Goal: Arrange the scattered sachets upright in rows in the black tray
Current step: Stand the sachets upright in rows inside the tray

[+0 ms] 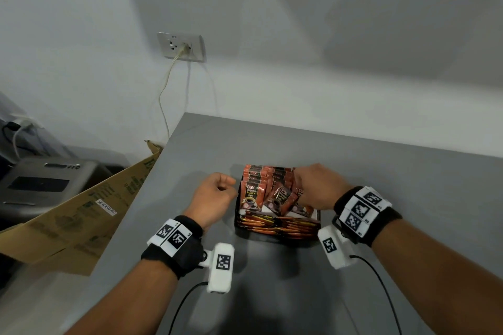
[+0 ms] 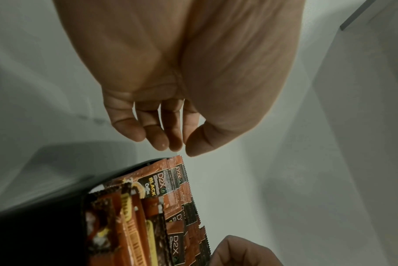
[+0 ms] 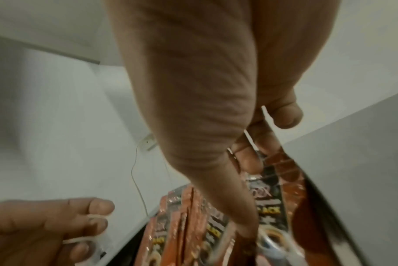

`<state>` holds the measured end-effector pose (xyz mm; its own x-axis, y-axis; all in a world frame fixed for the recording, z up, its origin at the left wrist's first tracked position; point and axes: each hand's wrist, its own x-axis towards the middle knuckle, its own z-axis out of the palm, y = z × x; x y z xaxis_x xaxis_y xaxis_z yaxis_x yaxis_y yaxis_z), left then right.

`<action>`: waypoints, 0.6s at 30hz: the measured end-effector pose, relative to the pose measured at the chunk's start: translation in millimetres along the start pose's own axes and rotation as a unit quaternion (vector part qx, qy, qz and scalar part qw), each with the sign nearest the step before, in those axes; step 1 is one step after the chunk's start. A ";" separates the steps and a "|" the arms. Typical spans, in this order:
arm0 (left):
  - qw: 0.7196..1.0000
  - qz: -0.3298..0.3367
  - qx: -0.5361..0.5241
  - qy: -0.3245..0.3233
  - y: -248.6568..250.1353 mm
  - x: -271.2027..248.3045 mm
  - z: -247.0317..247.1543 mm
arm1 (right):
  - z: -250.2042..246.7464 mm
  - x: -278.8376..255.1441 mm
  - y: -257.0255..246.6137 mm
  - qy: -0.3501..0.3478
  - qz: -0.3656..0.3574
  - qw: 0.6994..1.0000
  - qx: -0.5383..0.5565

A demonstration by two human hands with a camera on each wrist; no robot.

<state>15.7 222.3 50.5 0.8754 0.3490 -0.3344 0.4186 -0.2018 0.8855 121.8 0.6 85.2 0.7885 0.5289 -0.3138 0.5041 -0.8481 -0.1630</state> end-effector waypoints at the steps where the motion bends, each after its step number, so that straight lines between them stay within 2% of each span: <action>1: 1.000 0.000 0.002 -0.001 1.5 -0.6 1.4 | 2.8 -2.3 1.6 -0.003 -0.010 0.999 -0.031; 7: 1.000 0.010 0.008 -0.016 8.3 -6.3 3.5 | 14.5 7.8 2.2 0.019 -0.054 0.994 -0.095; 18: 0.999 -0.006 0.035 -0.015 1.6 -4.7 -3.4 | 19.0 24.1 6.1 0.057 -0.046 0.991 -0.115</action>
<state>11.5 223.5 54.6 0.8764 0.3250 -0.3554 0.4443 -0.2609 0.8570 137.2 7.6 58.9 0.7634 0.6147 -0.1984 0.6324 -0.7738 0.0360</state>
